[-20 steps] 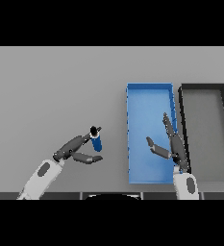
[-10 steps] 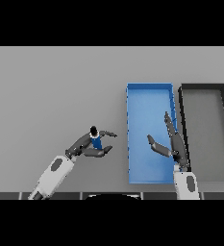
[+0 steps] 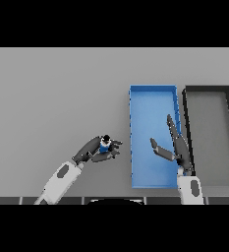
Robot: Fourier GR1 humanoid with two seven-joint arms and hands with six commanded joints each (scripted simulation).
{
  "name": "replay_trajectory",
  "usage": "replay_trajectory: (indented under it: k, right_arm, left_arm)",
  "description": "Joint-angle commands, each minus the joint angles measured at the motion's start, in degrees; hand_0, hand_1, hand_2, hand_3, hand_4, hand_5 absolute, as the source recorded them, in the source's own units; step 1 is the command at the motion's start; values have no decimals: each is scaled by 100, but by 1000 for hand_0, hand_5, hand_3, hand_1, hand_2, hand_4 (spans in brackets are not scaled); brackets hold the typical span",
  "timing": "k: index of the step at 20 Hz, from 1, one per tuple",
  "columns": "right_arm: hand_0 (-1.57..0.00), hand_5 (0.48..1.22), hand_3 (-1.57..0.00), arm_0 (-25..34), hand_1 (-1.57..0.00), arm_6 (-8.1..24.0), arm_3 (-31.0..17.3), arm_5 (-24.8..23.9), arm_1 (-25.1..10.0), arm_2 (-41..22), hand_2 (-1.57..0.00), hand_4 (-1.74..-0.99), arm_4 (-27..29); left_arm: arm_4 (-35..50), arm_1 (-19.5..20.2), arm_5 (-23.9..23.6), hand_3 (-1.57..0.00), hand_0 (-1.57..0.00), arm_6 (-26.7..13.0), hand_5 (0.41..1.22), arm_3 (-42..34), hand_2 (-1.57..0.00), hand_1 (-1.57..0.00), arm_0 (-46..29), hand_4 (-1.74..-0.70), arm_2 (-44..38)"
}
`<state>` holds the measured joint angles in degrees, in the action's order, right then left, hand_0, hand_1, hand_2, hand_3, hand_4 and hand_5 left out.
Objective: Pick up the blue pipe and place it into the blue bin.
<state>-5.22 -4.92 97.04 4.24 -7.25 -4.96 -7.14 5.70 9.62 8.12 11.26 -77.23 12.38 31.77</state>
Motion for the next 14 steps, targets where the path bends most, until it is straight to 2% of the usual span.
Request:
replay_trajectory:
  k: [1,5,6,10,14]
  right_arm:
    - [1,621,1,14,1,7,-38,-7,18,1,1,-1245,-1]
    - [1,629,1,-84,1,-86,65,-3,-30,-15,1,-1239,-48]
    - [1,629,1,-38,1,-13,15,-55,-45,17,1,-1228,-86]
    - [1,637,1,-65,1,-176,-13,7,-60,-18,1,-1216,-106]
    - [1,631,1,-150,1,-177,52,-16,-72,-19,1,-1189,-130]
  left_arm:
    - [38,-18,-33,-1386,-1450,12,1179,-67,-1477,-1466,34,-1690,-29]
    - [159,-4,-13,-1433,-1521,77,1204,-627,-1533,-1528,102,-1714,32]
    - [195,27,39,-1439,-1531,60,1207,-804,-1540,-1537,102,-1717,72]
    - [333,-7,98,-1446,-1555,-505,1215,-1092,-1558,-1557,459,-1723,86]
    - [394,88,155,-1442,-1564,-773,1219,-1379,-1566,-1565,482,-1727,151]
